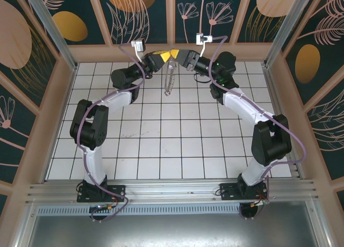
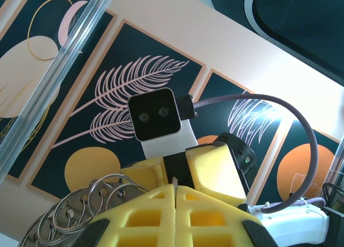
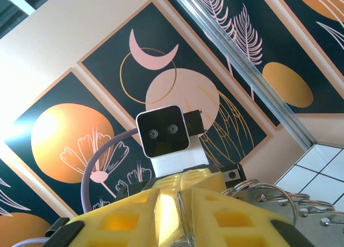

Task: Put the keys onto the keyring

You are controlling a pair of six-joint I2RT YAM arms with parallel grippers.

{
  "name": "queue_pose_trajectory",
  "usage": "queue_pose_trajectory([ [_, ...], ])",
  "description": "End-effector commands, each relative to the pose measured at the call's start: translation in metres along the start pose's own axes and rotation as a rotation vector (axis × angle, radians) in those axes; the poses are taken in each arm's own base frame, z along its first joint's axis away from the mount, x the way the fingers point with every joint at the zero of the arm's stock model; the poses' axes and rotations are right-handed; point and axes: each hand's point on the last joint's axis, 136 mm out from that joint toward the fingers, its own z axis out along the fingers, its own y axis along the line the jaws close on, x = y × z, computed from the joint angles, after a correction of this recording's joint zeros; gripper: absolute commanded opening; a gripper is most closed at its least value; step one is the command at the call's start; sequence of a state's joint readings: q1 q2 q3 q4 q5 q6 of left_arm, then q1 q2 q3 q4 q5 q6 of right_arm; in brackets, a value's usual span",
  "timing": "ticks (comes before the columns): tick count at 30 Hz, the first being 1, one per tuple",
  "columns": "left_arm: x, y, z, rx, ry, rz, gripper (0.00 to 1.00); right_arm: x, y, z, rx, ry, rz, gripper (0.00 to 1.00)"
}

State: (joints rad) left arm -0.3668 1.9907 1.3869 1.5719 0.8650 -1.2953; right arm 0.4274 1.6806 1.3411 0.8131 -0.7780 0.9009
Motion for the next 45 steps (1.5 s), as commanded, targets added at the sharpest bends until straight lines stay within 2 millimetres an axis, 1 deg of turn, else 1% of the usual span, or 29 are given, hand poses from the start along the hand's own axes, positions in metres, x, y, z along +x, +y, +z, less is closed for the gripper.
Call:
queue_pose_trajectory([
  [1,-0.012,-0.021,0.005,0.065,-0.034,0.084,0.00,0.001,0.010,0.002,-0.037,-0.006,-0.022,0.18],
  [4,-0.012,-0.021,0.005,0.066,-0.033,0.085,0.00,0.003,0.007,0.002,-0.030,-0.004,-0.016,0.15],
  [6,-0.012,-0.022,0.005,0.066,-0.034,0.086,0.00,0.004,0.005,0.003,-0.024,-0.003,-0.013,0.12],
  [9,-0.012,-0.021,0.005,0.064,-0.035,0.082,0.00,0.005,0.002,0.004,-0.019,0.001,-0.012,0.02],
  [10,-0.013,-0.022,0.005,0.064,-0.035,0.082,0.00,0.006,0.002,0.004,-0.016,0.004,-0.014,0.00],
  [15,-0.013,-0.018,0.005,0.048,-0.033,0.077,0.00,0.005,-0.003,0.005,0.012,0.010,-0.039,0.00],
  [16,-0.013,-0.016,0.005,0.036,-0.035,0.075,0.04,0.004,-0.003,0.004,0.017,0.010,-0.053,0.00],
  [19,-0.014,-0.015,0.006,0.010,-0.033,0.087,0.27,-0.001,-0.004,0.003,0.036,0.017,-0.097,0.00],
  [20,-0.015,-0.015,0.006,0.002,-0.032,0.093,0.32,-0.002,-0.004,0.001,0.040,0.019,-0.108,0.00],
  [22,-0.016,-0.014,0.005,-0.016,-0.026,0.106,0.41,-0.006,-0.006,-0.003,0.050,0.024,-0.125,0.00],
  [24,-0.017,-0.014,0.003,-0.029,-0.026,0.116,0.47,-0.010,-0.007,-0.007,0.055,0.027,-0.136,0.00],
  [28,-0.019,-0.016,0.001,-0.043,-0.016,0.129,0.54,-0.013,-0.013,-0.015,0.069,0.046,-0.153,0.00],
  [32,-0.020,-0.014,0.000,-0.069,0.013,0.152,0.60,-0.014,-0.017,-0.022,0.077,0.092,-0.191,0.00],
  [34,-0.019,-0.013,0.001,-0.088,0.049,0.178,0.63,-0.013,-0.019,-0.024,0.077,0.134,-0.221,0.00],
  [37,-0.014,-0.007,0.004,-0.118,0.121,0.204,0.66,-0.010,-0.018,-0.026,0.073,0.199,-0.286,0.00],
  [41,-0.005,0.002,0.007,-0.149,0.231,0.233,0.67,-0.001,-0.018,-0.028,0.069,0.306,-0.392,0.00],
  [45,0.000,0.006,0.005,-0.145,0.303,0.250,0.67,0.005,-0.019,-0.032,0.048,0.385,-0.443,0.00],
])
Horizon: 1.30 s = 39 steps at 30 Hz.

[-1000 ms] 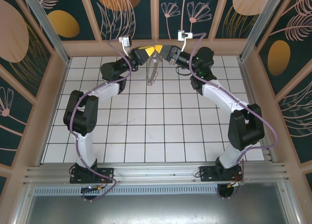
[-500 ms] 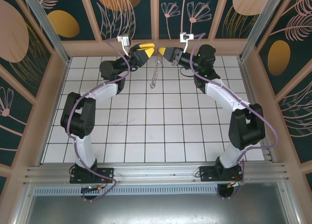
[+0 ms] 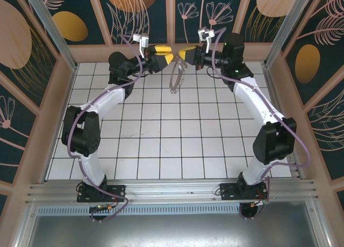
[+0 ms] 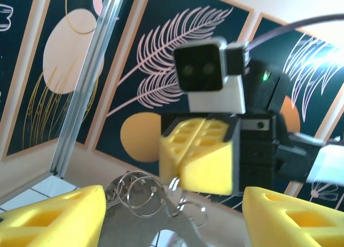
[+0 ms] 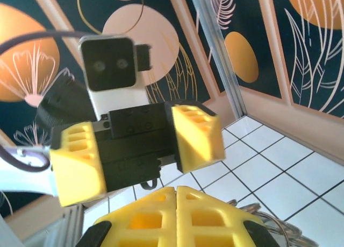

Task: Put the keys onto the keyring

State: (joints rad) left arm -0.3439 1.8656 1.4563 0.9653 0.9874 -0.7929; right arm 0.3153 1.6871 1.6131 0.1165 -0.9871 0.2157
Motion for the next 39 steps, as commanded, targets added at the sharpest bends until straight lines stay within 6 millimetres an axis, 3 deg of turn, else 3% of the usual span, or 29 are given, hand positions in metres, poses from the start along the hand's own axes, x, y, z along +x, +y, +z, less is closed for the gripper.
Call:
queue_pose_trajectory([
  [1,-0.003,-0.013,-0.002,0.036,0.089,0.084,0.66,0.013,0.006,-0.004,-0.060,0.092,-0.102,0.00],
  [10,0.008,-0.020,-0.002,0.132,0.193,0.093,0.58,0.016,0.012,-0.014,-0.134,0.130,-0.111,0.00],
  [19,0.018,-0.014,-0.001,0.155,0.243,0.066,0.50,0.019,0.018,-0.013,-0.191,0.129,-0.093,0.00],
  [39,0.023,-0.018,0.006,0.189,0.223,0.041,0.45,0.021,0.026,-0.002,-0.241,0.112,-0.078,0.00],
])
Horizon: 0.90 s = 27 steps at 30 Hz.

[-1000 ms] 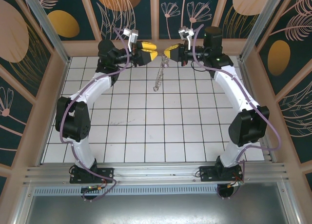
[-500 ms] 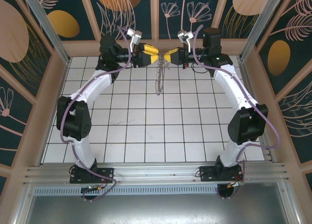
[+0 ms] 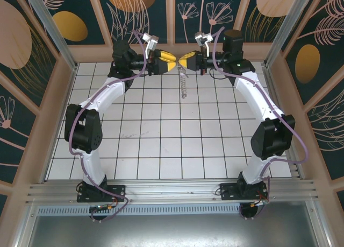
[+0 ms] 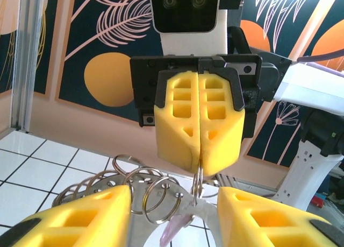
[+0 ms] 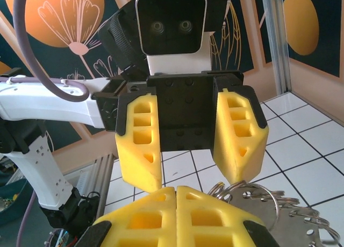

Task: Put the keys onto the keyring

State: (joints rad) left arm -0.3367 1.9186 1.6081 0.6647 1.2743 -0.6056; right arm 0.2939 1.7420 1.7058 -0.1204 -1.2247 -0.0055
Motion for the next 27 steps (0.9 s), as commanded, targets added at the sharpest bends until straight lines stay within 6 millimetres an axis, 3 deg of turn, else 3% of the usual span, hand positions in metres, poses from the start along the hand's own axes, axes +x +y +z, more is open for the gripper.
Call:
queue_pose_trajectory([
  [1,-0.0088,-0.0103,0.0033,0.032,-0.026,0.045,0.44,-0.0048,0.0074,0.0042,-0.045,-0.013,-0.040,0.00],
  [14,-0.0057,-0.0115,0.0091,0.055,-0.018,0.040,0.42,-0.0059,0.0078,0.0056,-0.047,-0.018,-0.041,0.00],
  [22,-0.0048,-0.0124,0.0106,0.060,-0.015,0.040,0.31,-0.0057,0.0070,0.0062,-0.048,-0.018,-0.039,0.00],
  [25,-0.0039,-0.0122,0.0106,0.061,-0.013,0.041,0.22,-0.0059,0.0065,0.0059,-0.046,-0.019,-0.039,0.00],
  [27,-0.0035,-0.0121,0.0106,0.062,-0.012,0.040,0.23,-0.0055,0.0060,0.0060,-0.044,-0.019,-0.037,0.00],
])
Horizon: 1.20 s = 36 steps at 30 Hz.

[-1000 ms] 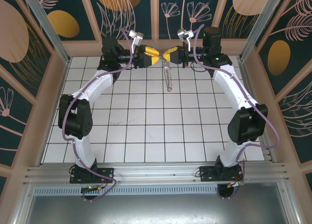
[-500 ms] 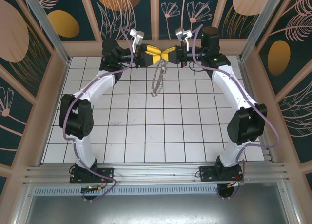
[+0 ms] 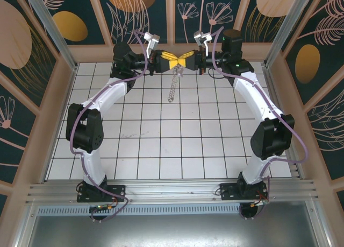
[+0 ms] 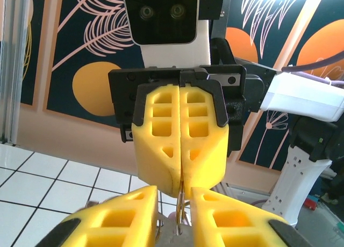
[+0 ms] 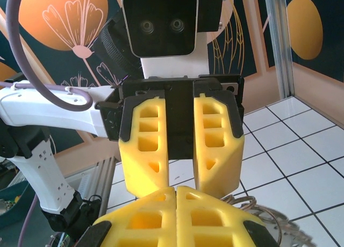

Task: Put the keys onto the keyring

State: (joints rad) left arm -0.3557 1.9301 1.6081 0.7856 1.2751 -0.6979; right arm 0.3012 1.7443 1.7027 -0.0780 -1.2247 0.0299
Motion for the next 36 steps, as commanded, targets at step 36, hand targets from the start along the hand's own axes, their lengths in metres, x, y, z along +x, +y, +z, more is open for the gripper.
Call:
queue_pose_trajectory([
  [36,0.017,-0.009,0.009,0.060,0.110,0.063,0.00,-0.002,0.001,0.007,-0.038,-0.008,-0.024,0.00],
])
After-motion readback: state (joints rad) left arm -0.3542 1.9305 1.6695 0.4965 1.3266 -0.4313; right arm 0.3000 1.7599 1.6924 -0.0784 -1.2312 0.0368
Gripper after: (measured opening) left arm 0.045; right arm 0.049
